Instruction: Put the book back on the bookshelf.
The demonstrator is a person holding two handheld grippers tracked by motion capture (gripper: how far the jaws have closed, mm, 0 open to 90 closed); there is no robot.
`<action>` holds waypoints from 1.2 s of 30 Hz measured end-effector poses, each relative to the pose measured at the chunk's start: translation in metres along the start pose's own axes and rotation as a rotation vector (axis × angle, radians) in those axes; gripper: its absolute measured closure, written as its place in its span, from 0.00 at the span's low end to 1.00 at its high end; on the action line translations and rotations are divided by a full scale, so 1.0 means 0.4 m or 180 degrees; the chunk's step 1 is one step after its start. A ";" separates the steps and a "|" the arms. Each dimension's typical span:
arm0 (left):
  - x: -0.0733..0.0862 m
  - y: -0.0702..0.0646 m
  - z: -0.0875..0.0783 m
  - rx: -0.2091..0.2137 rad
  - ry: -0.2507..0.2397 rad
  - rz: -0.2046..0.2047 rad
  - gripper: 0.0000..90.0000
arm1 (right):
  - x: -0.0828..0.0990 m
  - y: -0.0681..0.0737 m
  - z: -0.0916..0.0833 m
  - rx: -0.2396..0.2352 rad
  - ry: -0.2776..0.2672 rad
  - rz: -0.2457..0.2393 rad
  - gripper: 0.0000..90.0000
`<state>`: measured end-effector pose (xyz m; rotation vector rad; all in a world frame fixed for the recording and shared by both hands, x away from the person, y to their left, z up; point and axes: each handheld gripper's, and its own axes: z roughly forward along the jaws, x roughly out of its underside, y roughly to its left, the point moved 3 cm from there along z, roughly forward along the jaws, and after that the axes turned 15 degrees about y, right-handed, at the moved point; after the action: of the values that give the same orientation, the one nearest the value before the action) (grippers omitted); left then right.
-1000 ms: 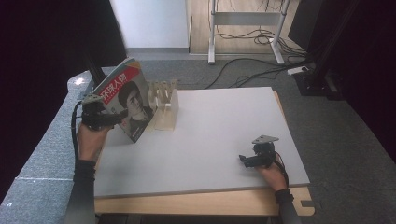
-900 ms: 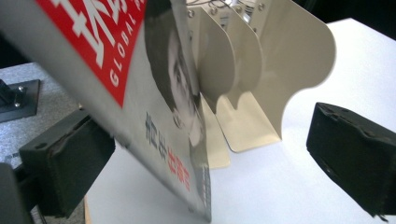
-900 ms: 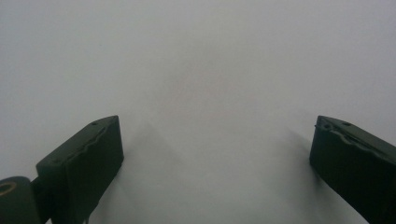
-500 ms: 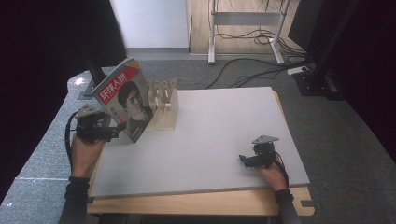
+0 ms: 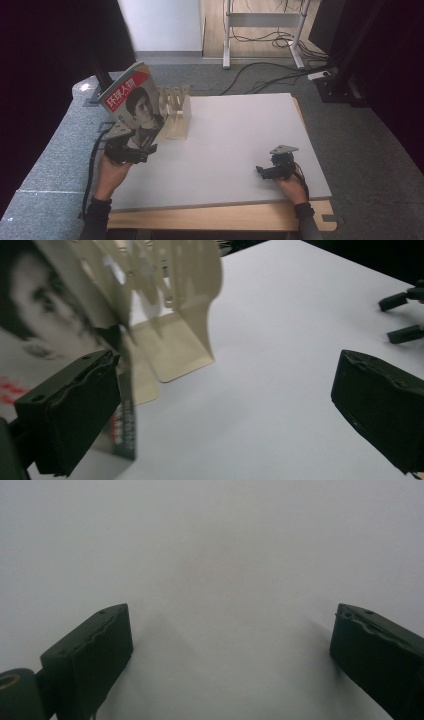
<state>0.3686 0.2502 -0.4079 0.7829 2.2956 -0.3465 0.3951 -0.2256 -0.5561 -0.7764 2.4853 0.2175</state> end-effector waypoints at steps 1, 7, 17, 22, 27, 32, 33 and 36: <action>0.000 -0.010 0.017 0.0033 0.0020 0.0041 0.00 | 0.000 0.000 0.000 0.0001 0.0000 -0.0001 0.03; -0.001 -0.055 0.087 0.0210 0.0058 0.0218 0.00 | 0.000 0.000 0.000 -0.0002 0.0000 0.0001 0.03; 0.033 -0.109 0.219 0.0389 0.0230 0.0376 0.00 | 0.000 0.000 0.000 -0.0002 -0.0001 -0.0004 0.04; 0.065 -0.129 0.282 0.0411 0.0388 0.0441 0.00 | 0.000 0.000 0.000 -0.0003 0.0001 -0.0001 0.04; 0.098 -0.141 0.338 0.0400 0.0564 0.0453 0.00 | 0.000 0.000 0.000 -0.0003 0.0000 -0.0002 0.04; 0.114 -0.151 0.378 0.0396 0.0801 0.0481 0.00 | 0.000 0.000 0.000 -0.0004 -0.0001 -0.0004 0.04; 0.114 -0.154 0.381 0.0356 0.0841 0.0501 0.00 | 0.000 0.000 0.000 -0.0006 0.0000 -0.0001 0.04; 0.113 -0.158 0.387 0.0274 0.0942 0.0525 0.00 | 0.000 0.000 0.000 -0.0006 0.0000 -0.0001 0.04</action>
<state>0.3831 0.1527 -0.5504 1.1240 2.4785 -0.2699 0.3950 -0.2256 -0.5561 -0.7776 2.4854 0.2199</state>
